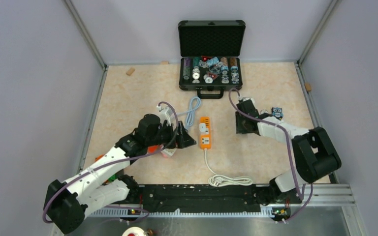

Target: Insert the plug

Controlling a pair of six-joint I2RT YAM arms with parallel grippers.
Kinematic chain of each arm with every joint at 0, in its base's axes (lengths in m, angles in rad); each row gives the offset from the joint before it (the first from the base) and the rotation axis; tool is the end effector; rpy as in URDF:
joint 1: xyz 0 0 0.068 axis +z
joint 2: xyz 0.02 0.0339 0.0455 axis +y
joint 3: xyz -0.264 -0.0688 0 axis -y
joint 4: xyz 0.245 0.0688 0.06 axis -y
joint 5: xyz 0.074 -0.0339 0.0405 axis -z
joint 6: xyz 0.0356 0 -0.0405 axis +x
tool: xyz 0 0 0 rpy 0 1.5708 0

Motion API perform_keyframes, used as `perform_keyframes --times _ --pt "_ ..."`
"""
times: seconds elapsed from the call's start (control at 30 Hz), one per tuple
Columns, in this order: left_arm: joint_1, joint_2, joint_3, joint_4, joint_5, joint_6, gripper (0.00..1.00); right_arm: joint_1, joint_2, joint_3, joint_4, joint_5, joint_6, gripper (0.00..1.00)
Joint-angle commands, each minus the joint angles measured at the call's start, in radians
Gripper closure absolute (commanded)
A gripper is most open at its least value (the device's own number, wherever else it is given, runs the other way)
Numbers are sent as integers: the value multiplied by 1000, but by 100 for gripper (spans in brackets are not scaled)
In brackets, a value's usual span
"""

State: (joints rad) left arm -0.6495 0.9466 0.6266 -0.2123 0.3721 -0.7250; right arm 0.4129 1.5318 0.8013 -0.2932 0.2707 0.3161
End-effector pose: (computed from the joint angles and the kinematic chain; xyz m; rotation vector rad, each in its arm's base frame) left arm 0.1590 -0.1370 0.2532 0.1600 2.3011 -1.1653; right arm 0.2681 0.1071 0.1660 -0.0259 2.5387 -0.0690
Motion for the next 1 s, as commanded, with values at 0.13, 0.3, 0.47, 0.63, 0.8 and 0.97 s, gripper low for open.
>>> perform_keyframes --times 0.13,0.3,0.47,0.63,0.8,0.97 --pt "7 -62 64 -96 -87 26 1 170 -305 -99 3 -180 -52 100" --pt "10 -64 92 -146 -100 -19 1 252 -511 -207 94 -415 -22 100" --pt "11 -14 98 -115 18 -86 2 333 -622 -259 177 -572 -34 100" --pt "2 64 74 29 194 -190 9 506 -636 -229 167 -516 -100 100" --pt "-54 135 93 34 191 -207 12 621 -605 -173 139 -435 -119 100" --pt "-84 175 49 147 255 -273 15 644 -611 -154 147 -399 -107 100"
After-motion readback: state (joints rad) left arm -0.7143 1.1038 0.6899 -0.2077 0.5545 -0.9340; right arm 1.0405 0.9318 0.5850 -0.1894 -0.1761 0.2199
